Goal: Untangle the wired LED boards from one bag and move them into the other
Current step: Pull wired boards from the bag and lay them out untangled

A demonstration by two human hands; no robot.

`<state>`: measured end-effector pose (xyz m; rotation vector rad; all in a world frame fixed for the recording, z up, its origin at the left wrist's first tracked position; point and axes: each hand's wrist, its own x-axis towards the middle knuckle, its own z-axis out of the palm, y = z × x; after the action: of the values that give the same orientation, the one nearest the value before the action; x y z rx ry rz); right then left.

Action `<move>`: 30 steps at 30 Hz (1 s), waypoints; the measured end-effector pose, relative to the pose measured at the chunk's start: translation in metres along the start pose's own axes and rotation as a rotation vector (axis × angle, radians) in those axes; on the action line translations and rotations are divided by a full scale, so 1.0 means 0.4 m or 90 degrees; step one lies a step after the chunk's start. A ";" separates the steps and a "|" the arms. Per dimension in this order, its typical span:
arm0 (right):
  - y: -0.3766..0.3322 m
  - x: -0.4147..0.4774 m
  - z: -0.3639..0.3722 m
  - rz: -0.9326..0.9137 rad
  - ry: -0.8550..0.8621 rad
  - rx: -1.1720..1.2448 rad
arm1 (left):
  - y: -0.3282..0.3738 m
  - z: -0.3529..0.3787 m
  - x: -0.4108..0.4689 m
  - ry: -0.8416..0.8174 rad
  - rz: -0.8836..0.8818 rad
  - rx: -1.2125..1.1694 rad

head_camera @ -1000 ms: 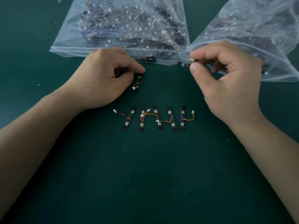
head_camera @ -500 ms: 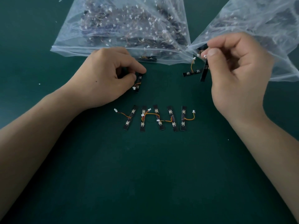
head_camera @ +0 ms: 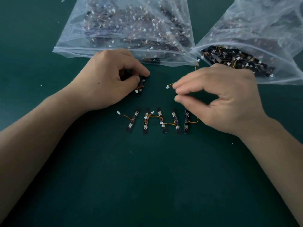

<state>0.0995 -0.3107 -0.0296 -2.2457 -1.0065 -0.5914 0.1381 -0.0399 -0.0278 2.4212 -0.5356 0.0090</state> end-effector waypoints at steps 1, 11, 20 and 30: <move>0.001 0.001 -0.002 -0.013 0.014 -0.030 | 0.000 0.000 0.000 0.000 0.000 -0.001; 0.002 -0.004 0.002 -0.001 -0.011 -0.025 | -0.002 0.003 0.001 -0.001 0.008 0.000; 0.027 -0.010 -0.004 0.158 0.039 0.108 | -0.002 0.001 0.000 -0.002 0.006 -0.002; 0.037 0.001 0.002 0.211 -0.191 0.069 | -0.005 0.002 0.001 -0.004 0.010 -0.005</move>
<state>0.1113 -0.3180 -0.0350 -2.3753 -0.7550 -0.0560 0.1391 -0.0393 -0.0296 2.4093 -0.5563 0.0060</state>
